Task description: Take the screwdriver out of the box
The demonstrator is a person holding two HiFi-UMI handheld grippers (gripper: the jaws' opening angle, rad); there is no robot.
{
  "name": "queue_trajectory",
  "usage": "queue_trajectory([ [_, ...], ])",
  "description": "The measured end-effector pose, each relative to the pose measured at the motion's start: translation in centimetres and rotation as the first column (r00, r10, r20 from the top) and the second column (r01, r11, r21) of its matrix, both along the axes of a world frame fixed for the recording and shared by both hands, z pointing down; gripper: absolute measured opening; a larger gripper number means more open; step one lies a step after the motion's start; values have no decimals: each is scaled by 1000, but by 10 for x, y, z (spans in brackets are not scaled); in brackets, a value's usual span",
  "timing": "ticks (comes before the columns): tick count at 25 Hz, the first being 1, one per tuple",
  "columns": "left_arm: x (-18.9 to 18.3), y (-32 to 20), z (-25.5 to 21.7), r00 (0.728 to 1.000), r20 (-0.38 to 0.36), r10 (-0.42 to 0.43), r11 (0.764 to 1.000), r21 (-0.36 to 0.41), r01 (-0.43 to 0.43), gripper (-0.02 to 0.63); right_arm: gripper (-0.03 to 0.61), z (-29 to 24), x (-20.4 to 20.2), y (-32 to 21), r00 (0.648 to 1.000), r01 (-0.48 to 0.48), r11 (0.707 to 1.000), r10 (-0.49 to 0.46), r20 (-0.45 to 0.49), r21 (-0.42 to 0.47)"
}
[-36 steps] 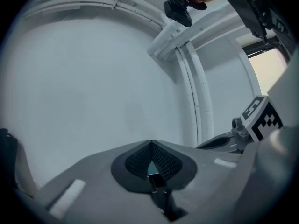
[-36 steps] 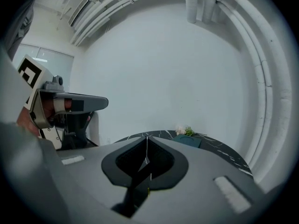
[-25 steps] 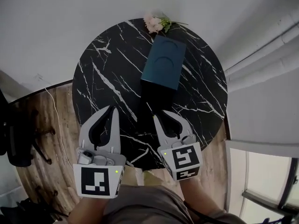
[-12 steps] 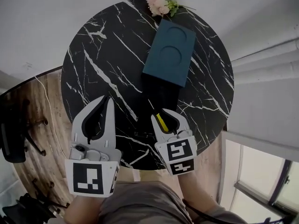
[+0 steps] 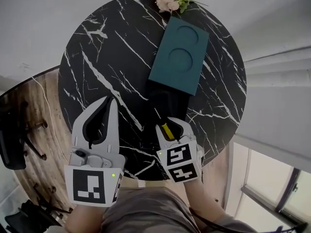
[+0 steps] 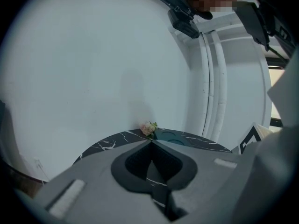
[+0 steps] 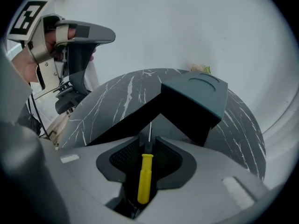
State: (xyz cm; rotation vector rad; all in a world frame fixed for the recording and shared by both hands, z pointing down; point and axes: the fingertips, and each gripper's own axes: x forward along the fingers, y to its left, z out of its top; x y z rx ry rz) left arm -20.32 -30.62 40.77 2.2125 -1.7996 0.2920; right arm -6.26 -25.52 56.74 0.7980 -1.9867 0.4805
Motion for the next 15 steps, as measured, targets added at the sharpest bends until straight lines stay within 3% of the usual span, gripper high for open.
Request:
queue_trajectory([
  [8, -1, -15, 9, 999, -37, 16, 1000, -24, -16, 0, 129, 15, 1, 5, 992, 25, 993, -39, -118, -117],
  [15, -7, -28, 14, 997, -67, 25, 999, -31, -27, 0, 106, 24, 4, 7, 971, 52, 987, -85, -222, -153],
])
